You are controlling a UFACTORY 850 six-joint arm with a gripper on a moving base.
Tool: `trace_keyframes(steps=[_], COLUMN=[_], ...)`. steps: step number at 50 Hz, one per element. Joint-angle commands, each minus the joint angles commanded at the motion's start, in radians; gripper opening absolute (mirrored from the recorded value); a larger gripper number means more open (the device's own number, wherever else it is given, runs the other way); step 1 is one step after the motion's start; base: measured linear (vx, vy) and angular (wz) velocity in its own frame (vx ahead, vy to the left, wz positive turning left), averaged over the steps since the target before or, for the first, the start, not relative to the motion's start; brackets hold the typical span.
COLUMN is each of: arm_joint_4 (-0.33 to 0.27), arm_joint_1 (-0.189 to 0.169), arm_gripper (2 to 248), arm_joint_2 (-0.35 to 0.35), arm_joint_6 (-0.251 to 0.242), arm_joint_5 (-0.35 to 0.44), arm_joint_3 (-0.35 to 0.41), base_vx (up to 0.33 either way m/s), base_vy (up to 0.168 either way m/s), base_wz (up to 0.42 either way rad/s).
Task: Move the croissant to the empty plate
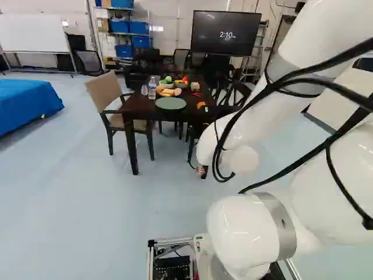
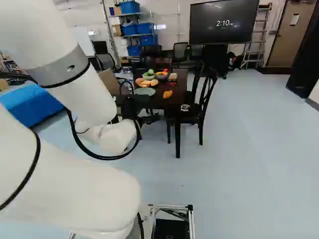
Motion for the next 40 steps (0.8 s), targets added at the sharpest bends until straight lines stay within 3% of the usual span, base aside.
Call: trace_keyframes(steps=[40], arm_joint_4=[0.0], arm_joint_1=[0.0], arm_gripper=[247], arm_joint_2=[0.0], arm_joint_6=[0.0], arm_joint_5=[0.0], arm_joint_3=[0.0], base_vx=[0.162], base_vy=[0.028], base_wz=[-0.188])
